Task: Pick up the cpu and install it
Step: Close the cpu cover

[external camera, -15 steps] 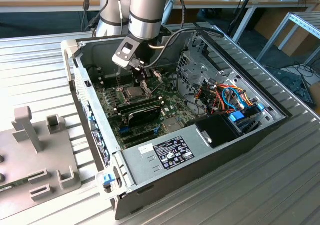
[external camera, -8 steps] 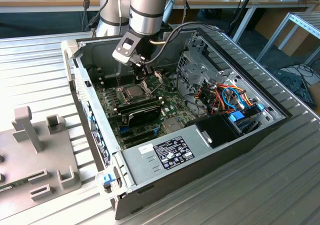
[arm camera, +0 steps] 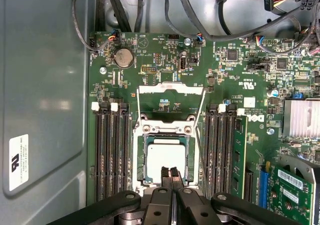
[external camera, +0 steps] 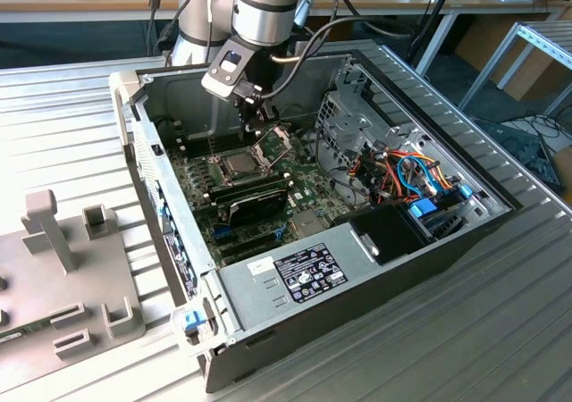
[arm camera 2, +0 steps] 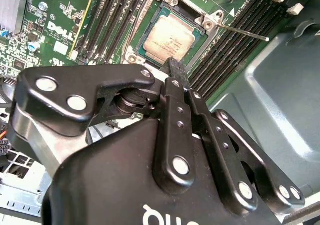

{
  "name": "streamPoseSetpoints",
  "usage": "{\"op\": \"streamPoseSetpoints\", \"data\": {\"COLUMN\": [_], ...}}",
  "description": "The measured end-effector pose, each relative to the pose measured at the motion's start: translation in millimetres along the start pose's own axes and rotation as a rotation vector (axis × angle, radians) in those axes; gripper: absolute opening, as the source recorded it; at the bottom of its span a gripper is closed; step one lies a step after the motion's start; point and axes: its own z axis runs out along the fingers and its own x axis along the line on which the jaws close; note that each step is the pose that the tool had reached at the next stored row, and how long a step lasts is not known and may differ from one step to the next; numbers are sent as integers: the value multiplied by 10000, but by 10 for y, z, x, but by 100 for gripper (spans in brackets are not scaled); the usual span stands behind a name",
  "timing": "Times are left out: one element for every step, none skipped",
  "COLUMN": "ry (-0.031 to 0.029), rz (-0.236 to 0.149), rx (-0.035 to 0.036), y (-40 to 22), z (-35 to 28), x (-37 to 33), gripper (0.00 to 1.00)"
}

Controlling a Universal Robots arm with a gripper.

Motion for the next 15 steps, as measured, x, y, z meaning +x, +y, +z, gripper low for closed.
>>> {"op": "streamPoseSetpoints", "data": {"ry": [-1,-2,-1,-1,-2,-1,-1,-1,-1,-1,0,0,-1,-1,-1], "rz": [0,0,1,0,0,0,0,0,0,1,1,1,1,1,1], "rx": [0,0,0,0,0,-1,-1,-1,0,0,-1,0,0,0,0], "y": [0,0,0,0,0,0,0,10,10,10,10,10,10,10,10], "z": [0,0,-1,-2,-7,-7,-18,-26,-28,-28,-28,-28,-29,-29,-29], "x": [0,0,0,1,0,0,0,-1,-1,-1,-1,-1,-1,-1,-1], "gripper": [11,11,11,11,11,11,11,11,11,11,11,11,11,11,11]}}
